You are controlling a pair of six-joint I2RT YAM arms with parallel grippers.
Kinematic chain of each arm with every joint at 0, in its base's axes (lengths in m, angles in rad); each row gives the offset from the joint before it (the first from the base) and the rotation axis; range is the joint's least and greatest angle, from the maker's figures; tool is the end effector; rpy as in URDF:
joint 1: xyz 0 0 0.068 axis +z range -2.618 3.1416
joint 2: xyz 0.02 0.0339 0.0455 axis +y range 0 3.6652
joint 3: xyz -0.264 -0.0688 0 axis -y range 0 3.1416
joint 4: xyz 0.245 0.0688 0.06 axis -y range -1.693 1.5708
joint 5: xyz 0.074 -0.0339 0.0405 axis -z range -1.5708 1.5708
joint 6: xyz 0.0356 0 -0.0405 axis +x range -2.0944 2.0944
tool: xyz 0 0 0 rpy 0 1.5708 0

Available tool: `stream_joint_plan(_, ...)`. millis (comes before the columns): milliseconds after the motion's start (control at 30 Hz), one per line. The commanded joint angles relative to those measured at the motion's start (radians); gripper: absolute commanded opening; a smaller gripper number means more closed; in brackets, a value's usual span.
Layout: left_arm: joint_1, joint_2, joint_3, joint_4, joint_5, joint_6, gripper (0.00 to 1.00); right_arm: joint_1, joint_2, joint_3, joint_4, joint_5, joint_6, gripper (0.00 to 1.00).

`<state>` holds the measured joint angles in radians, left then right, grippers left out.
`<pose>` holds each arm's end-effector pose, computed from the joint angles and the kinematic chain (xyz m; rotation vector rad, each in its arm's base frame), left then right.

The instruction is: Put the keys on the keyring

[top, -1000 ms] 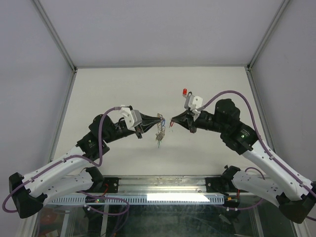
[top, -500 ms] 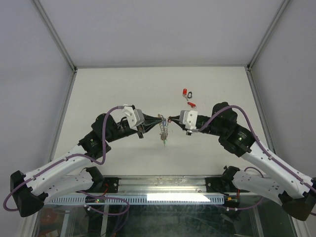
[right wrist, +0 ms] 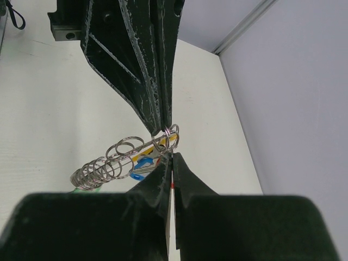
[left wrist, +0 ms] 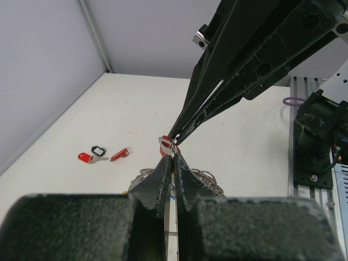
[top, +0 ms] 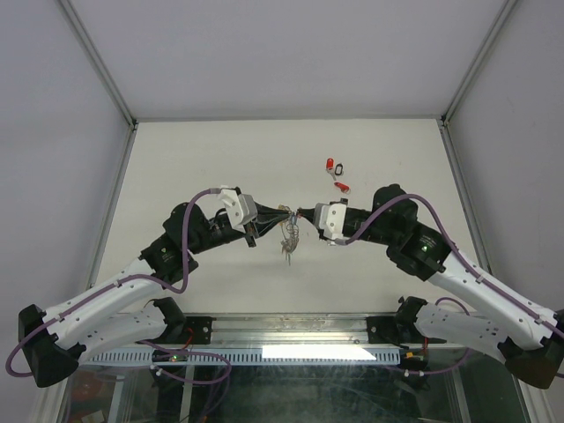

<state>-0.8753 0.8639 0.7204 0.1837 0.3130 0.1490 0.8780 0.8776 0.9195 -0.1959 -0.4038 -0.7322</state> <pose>0.1245 -0.1662 0.3429 0.9933 1.2411 -0.8114 0.1164 0.1621 0.3704 -1.4385 0.9675 0.4551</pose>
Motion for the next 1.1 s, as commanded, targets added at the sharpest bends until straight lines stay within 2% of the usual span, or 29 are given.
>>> stream_joint_plan(0, 0.005, -0.010, 0.045, 0.060, -0.017, -0.008, 0.00, 0.014, 0.000, 0.001, 0.062, 0.022, -0.012, 0.00)
stream_joint_plan(767, 0.006, -0.014, 0.047, 0.050, -0.023, -0.002, 0.00, 0.045, -0.002, -0.020, 0.010, 0.067, -0.023, 0.00)
stream_joint_plan(1067, 0.005, -0.014, 0.045, 0.048, -0.025, -0.002, 0.00, 0.054, -0.003, -0.021, 0.040, 0.073, -0.007, 0.00)
